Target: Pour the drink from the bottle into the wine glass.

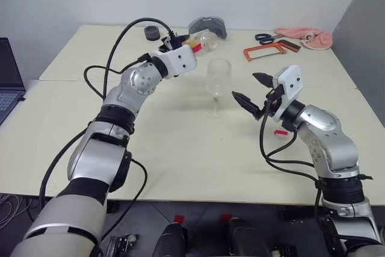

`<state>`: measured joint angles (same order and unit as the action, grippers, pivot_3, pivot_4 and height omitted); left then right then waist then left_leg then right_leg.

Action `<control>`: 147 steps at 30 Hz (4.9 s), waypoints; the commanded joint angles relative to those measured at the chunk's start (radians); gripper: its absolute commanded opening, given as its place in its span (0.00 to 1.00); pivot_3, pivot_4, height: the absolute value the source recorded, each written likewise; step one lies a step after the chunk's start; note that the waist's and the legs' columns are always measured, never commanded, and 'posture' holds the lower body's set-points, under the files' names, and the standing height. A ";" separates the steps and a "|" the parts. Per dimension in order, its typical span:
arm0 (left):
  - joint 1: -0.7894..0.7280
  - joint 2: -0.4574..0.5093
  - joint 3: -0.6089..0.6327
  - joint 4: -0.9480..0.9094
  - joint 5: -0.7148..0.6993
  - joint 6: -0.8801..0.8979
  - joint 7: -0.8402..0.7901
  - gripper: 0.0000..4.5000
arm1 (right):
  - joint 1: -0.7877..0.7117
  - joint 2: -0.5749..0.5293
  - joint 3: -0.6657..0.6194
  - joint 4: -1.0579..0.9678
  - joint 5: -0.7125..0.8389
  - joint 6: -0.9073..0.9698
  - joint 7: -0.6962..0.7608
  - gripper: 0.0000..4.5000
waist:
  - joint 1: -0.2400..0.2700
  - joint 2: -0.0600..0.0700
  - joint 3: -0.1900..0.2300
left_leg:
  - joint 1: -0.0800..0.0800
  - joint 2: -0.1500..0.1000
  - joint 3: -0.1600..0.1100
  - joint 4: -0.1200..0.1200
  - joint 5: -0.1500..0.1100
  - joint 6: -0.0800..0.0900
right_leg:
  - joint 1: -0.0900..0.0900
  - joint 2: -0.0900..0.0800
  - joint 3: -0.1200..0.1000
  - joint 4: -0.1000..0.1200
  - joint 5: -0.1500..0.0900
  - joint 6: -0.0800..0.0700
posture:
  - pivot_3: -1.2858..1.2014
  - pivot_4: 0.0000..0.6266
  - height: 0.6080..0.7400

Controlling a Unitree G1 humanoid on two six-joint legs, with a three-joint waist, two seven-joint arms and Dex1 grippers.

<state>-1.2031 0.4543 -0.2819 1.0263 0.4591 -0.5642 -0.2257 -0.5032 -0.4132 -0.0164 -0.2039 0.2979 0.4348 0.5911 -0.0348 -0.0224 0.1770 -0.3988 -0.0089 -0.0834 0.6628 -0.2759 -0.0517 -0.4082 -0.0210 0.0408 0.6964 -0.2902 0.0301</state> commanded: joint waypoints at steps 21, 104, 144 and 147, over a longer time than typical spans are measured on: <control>-0.148 0.045 -0.107 0.127 0.171 -0.106 0.196 0.37 | 0.005 -0.129 -0.119 -0.050 0.194 0.022 0.173 1.00 | 0.000 0.000 0.000 | -0.001 -0.001 0.001 0.000 0.000 0.000 | -0.001 0.000 0.000 0.000 0.000 0.000 | 0.52 0.24 1.00; -0.281 0.069 -0.261 0.234 0.360 -0.080 0.399 0.37 | 0.050 -0.093 -0.061 -0.129 0.216 0.040 0.122 1.00 | 0.000 0.000 0.000 | -0.001 -0.001 0.001 0.001 0.000 0.000 | -0.001 0.000 0.000 0.001 0.000 0.000 | 0.52 0.24 1.00; -0.294 0.075 -0.277 0.239 0.381 -0.082 0.414 0.37 | 0.051 -0.083 -0.049 -0.133 0.211 0.044 0.125 1.00 | 0.000 0.000 0.000 | -0.001 -0.001 0.001 0.001 0.000 0.000 | -0.001 0.000 0.000 0.002 0.000 0.000 | 0.52 0.24 1.00; -0.291 0.072 -0.267 0.241 0.368 -0.081 0.402 0.37 | 0.050 -0.083 -0.050 -0.135 0.213 0.047 0.124 1.00 | 0.000 0.000 0.000 | -0.001 -0.001 0.001 0.001 0.000 0.000 | -0.001 0.000 0.000 0.002 0.000 0.000 | 0.52 0.24 1.00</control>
<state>-1.4578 0.5131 -0.5630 1.2705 0.8461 -0.6435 0.1652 -0.4494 -0.4970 -0.0557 -0.2930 0.4953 0.4944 0.7170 -0.0347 -0.0228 0.1772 -0.3994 -0.0104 -0.0821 0.6640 -0.2758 -0.0520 -0.4093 -0.0210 0.0412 0.6981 -0.2902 0.0302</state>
